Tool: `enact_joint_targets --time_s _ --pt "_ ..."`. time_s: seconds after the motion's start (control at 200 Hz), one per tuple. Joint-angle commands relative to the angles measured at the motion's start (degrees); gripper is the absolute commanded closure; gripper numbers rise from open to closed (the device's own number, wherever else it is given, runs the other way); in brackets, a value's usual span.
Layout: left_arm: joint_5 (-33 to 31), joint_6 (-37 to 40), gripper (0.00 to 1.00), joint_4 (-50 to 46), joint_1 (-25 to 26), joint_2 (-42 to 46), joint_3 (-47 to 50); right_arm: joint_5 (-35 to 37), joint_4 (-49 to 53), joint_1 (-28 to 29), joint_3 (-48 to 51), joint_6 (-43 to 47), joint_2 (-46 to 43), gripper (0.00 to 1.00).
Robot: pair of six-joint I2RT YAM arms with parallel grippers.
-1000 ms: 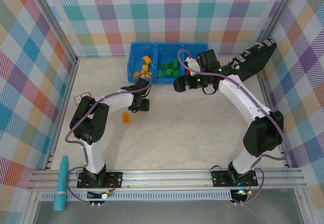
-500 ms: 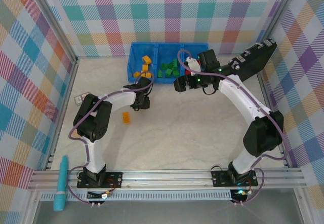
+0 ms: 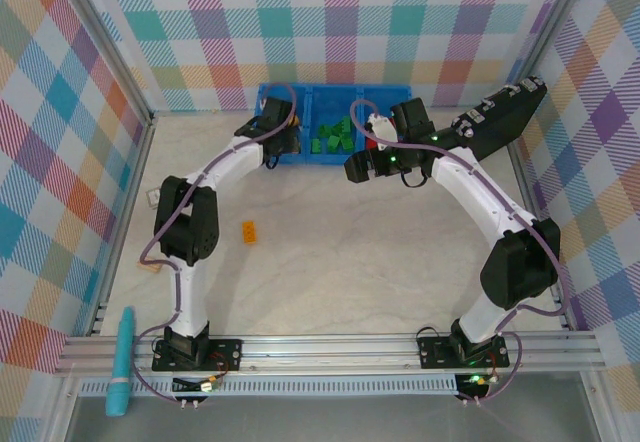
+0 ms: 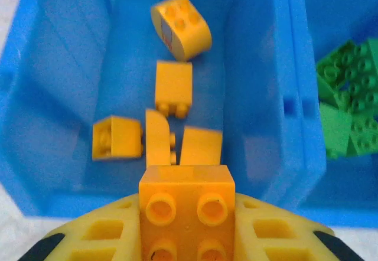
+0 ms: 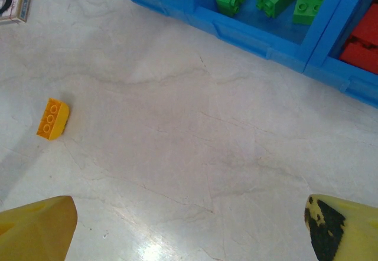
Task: Sort the legos into containers by color
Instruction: Place the lego in the container.
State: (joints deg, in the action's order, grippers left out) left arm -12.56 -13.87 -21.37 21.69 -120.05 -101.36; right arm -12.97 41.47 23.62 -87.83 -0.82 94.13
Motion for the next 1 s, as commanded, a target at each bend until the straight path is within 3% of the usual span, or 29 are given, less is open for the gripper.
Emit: enact_joint_targets --time_s 0.0,0.19,0.26,0.345,0.46,0.77,0.995 --pt "-1.3 -0.4 0.74 4.1 -1.2 -3.1 -1.9 0.4 0.4 0.1 -0.9 0.7 -0.9 0.01" --pt "-1.3 -1.1 0.71 9.6 -2.1 -6.7 -5.1 -0.8 -0.5 0.0 -0.6 -0.3 0.5 0.01" --pt "-1.1 -1.1 0.64 10.0 -2.5 -8.5 -6.4 -1.5 -0.9 0.0 -0.8 -0.7 1.1 0.01" --pt "-1.6 -0.6 0.42 10.6 -2.7 -9.7 -6.8 -2.4 -1.6 0.0 -1.1 -1.2 1.7 0.01" --pt "-2.0 0.8 0.39 11.5 -2.8 -8.4 -4.7 -3.4 -1.0 0.1 -2.8 -1.2 3.0 0.01" --pt "-2.4 2.0 0.41 12.6 -2.8 11.2 11.9 -5.5 -2.9 0.1 -3.4 -1.7 5.4 0.01" --pt "-1.3 -1.8 0.43 3.6 -2.7 30.4 31.3 -6.2 -3.7 0.1 -3.5 -1.1 5.8 0.01"
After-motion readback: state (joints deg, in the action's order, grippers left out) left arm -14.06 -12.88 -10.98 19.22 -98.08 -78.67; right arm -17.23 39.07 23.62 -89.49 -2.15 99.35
